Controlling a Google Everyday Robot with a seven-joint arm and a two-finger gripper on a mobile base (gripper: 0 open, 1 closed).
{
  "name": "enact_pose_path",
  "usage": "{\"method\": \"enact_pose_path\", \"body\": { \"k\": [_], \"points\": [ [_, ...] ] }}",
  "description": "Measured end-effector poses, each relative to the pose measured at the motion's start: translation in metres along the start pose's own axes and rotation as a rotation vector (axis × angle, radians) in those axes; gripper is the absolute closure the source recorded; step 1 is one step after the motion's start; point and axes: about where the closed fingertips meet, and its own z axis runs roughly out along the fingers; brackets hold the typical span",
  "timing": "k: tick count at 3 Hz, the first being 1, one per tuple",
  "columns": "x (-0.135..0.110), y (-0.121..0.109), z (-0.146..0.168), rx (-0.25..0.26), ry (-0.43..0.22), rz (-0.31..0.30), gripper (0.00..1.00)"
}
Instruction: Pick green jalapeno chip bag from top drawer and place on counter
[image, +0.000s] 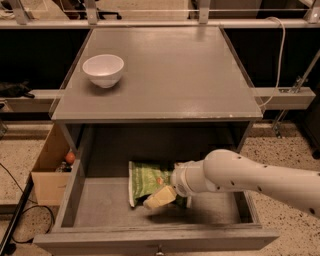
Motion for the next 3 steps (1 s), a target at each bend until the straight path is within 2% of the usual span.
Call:
{"method": "enact_pose_path", "body": {
  "k": [1, 2, 3],
  "points": [
    [0.0, -0.0004, 0.0008, 0.003, -0.002, 0.0, 0.0],
    [0.0, -0.0004, 0.0008, 0.003, -0.002, 0.0, 0.19],
    [0.0, -0.0004, 0.0009, 0.003, -0.002, 0.0, 0.42]
  ]
}}
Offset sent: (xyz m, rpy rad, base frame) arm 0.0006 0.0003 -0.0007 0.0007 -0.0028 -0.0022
